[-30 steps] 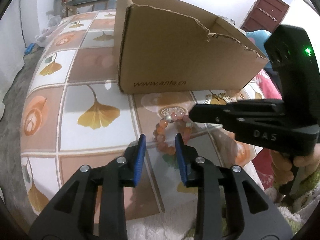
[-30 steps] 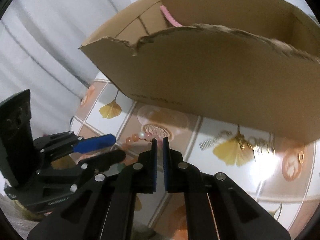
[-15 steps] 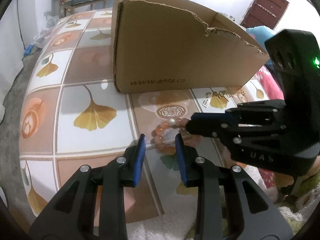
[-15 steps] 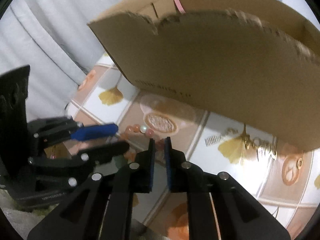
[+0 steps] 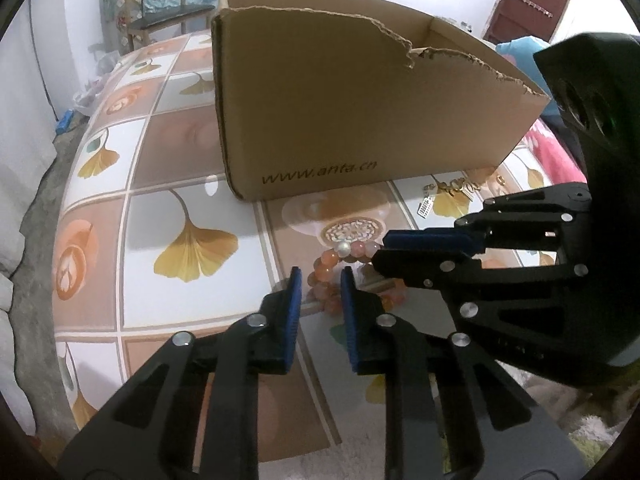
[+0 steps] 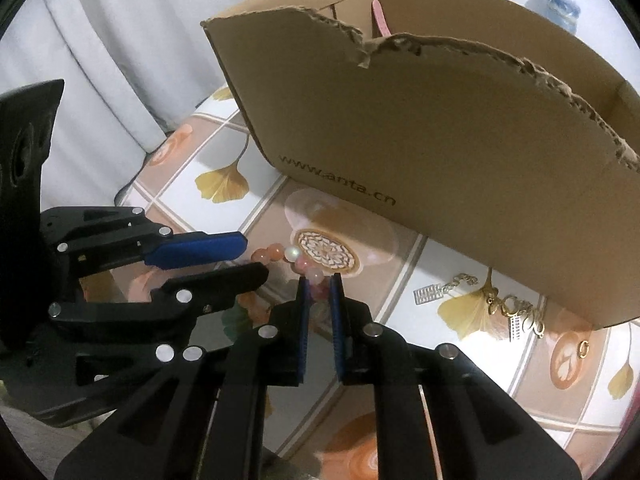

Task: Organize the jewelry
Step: 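Carry the pink bead bracelet into the box and open the right gripper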

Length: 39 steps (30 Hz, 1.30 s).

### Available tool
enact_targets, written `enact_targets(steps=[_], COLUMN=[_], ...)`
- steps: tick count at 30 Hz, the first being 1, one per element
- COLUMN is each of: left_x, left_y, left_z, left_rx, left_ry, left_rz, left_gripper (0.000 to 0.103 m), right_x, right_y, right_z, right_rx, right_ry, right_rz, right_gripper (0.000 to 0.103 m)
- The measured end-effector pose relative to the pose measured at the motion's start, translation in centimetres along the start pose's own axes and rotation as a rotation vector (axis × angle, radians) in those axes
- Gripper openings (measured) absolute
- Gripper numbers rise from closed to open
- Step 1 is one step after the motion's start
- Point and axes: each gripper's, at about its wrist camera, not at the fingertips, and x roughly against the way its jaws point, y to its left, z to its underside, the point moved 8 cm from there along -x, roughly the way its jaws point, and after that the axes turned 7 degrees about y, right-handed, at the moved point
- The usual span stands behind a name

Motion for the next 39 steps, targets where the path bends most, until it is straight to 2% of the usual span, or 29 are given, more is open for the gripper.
enact_targets(steps=[7,10,16,23,26,29,31,34,37,39], left_x=[0.1,1.1,5.6,13.3,15.2,15.9,15.2,12.7,9.2,6.2], left_y=[-0.3,-0.7,-2.1,-4.4,-5.1,-5.6,-5.5,-4.7,-3.2,-2.1], left_z=[0.1,0.0,-1.7,-7.0,-10.1,-13.2,-14.9,-17.0,-17.8,-17.7], left_rx=[0.009,0.001,-0.040,-0.167,-0.216,-0.265,-0.291,-0.293,-0.268,-0.246], left_ry=[-0.027,-0.052,-0.152,-0.342,-0.388,-0.416,-0.402,-0.334,-0.237,-0.144], left_rz=[0.012,0.008,0.001,-0.016,-0.025,-0.048,-0.058,-0.056,-0.059,-0.063], left_gripper=[0.008,0.008,0.008,0.008,0.008,0.008,0.008,0.008,0.008,0.008], right_x=[0.6,3.1,8.2,17.0,19.0,19.5,18.6,16.4,13.1,11.2], right_y=[0.1,-0.5,-0.3,-0.7,-1.7,-3.1,-4.4,-5.9,-7.4,-8.0], right_z=[0.1,1.1,1.0,-2.8,-5.4,-8.0,-9.7,-11.5,-12.3,-12.2], right_rx=[-0.013,-0.014,0.011,0.055,0.067,0.075,0.060,0.036,-0.014,-0.042], right_ry=[-0.038,-0.067,-0.157,-0.368,-0.408,-0.401,-0.359,-0.284,-0.180,-0.120], right_rz=[0.022,0.024,0.035,0.079,0.104,0.077,0.027,-0.032,-0.118,-0.166], right_gripper=[0.010,0.010,0.010,0.010,0.010,0.010,0.010,0.010,0.010,0.010])
